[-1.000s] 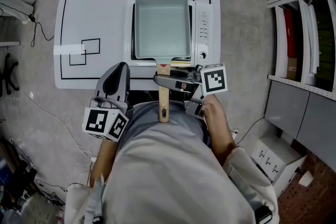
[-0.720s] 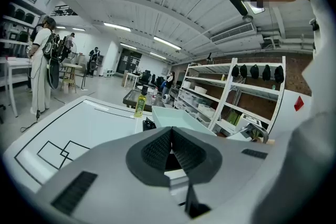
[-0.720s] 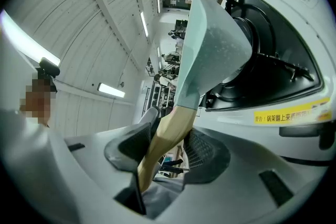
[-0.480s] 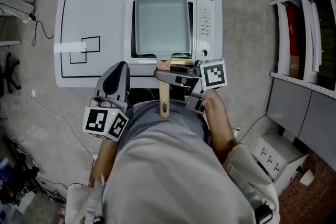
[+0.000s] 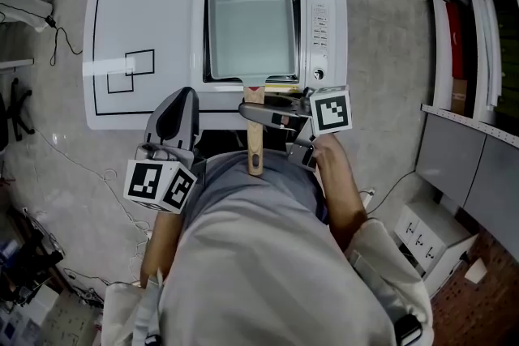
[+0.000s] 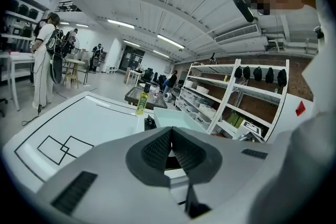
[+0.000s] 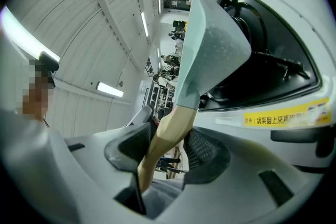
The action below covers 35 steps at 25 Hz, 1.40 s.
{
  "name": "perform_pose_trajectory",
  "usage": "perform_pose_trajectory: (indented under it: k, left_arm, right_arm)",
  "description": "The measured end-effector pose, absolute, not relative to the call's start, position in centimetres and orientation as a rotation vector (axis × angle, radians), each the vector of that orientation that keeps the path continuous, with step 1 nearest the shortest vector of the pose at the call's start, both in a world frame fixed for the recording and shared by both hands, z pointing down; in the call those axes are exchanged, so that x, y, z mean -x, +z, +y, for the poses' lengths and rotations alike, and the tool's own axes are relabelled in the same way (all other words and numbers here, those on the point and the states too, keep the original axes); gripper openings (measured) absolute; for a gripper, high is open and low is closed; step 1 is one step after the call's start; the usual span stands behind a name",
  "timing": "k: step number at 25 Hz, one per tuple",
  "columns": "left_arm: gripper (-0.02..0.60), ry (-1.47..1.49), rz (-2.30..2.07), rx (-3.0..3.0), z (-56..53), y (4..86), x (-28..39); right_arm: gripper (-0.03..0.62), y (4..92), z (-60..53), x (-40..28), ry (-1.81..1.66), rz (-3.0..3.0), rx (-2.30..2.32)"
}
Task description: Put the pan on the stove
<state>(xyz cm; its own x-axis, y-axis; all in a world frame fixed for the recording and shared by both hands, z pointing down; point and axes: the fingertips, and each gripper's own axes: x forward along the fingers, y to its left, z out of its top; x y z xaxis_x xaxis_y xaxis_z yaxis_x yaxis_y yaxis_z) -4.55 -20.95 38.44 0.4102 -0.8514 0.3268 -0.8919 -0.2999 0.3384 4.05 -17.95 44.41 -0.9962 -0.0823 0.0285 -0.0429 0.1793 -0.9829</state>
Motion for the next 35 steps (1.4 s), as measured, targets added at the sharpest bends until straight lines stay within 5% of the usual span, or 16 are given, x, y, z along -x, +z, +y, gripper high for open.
perform_pose_trajectory:
  k: [35]
  left_arm:
    - [0.008, 0.147, -1.482, -2.145, -20.4, 39.7, 4.8]
  right_arm:
    - [0.190, 46.0, -17.8, -3.8, -2.025, 2.261, 0.161]
